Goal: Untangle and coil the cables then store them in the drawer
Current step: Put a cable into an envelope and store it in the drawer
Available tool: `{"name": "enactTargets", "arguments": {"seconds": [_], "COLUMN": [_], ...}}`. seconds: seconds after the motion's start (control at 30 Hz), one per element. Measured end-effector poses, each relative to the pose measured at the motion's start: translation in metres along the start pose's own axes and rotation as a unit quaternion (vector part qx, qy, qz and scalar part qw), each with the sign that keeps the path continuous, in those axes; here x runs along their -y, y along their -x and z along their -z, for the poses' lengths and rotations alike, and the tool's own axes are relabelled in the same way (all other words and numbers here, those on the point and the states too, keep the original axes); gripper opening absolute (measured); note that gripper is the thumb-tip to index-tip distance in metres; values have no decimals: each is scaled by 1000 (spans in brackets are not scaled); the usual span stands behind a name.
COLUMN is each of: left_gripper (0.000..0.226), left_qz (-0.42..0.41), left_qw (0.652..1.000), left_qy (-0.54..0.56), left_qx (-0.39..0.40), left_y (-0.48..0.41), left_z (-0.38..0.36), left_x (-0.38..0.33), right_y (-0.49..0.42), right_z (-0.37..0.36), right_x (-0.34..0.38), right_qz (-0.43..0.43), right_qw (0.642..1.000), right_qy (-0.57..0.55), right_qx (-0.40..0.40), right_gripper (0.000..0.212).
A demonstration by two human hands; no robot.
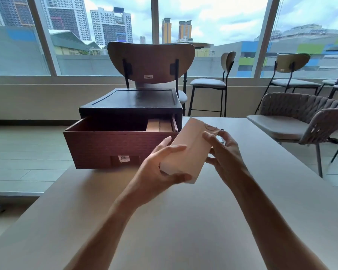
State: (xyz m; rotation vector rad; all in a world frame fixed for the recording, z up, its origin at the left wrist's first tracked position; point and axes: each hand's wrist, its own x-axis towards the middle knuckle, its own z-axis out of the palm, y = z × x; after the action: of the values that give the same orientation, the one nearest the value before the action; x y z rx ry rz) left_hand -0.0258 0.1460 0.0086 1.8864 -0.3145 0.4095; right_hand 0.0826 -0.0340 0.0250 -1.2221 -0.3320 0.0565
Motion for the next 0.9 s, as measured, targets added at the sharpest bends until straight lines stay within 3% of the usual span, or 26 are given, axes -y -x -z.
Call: {"name": "enactTargets", "arguments": {"seconds": [0.1, 0.2, 0.33, 0.57, 0.73, 0.8, 0.9], "left_gripper": [67, 62, 56, 52, 87, 77, 42], "left_qz": [-12, -26, -11, 101, 158, 154, 161], "left_qw": [997, 992, 984, 973, 970, 973, 977], "left_qy": [29, 31, 18, 62, 82, 61, 33], "left_qx": [-68, -117, -174, -200, -167, -158, -138], "left_y": [-6, -11, -16, -20, -38, -45, -54], "left_z": [11, 28, 63, 139, 170, 173, 171], "left_x": [-22, -45, -59, -39, -32, -31, -33], "right_y": [-11, -23, -44, -59, -70, -73, -75], "right_z": [-22, -38, -58, -90, -108, -109, -106], "right_x": [9, 21, 24, 4, -21, -21, -22], "right_qz": [32, 50, 68, 101, 122, 117, 111], "right_qw": [999, 995, 971, 930, 867, 855, 851], "right_qy": [14, 24, 176, 329, 459, 481, 485], "right_qx": [-1, 77, 145, 130, 149, 157, 169], "right_gripper": [38, 44, 45, 65, 71, 71, 77]}}
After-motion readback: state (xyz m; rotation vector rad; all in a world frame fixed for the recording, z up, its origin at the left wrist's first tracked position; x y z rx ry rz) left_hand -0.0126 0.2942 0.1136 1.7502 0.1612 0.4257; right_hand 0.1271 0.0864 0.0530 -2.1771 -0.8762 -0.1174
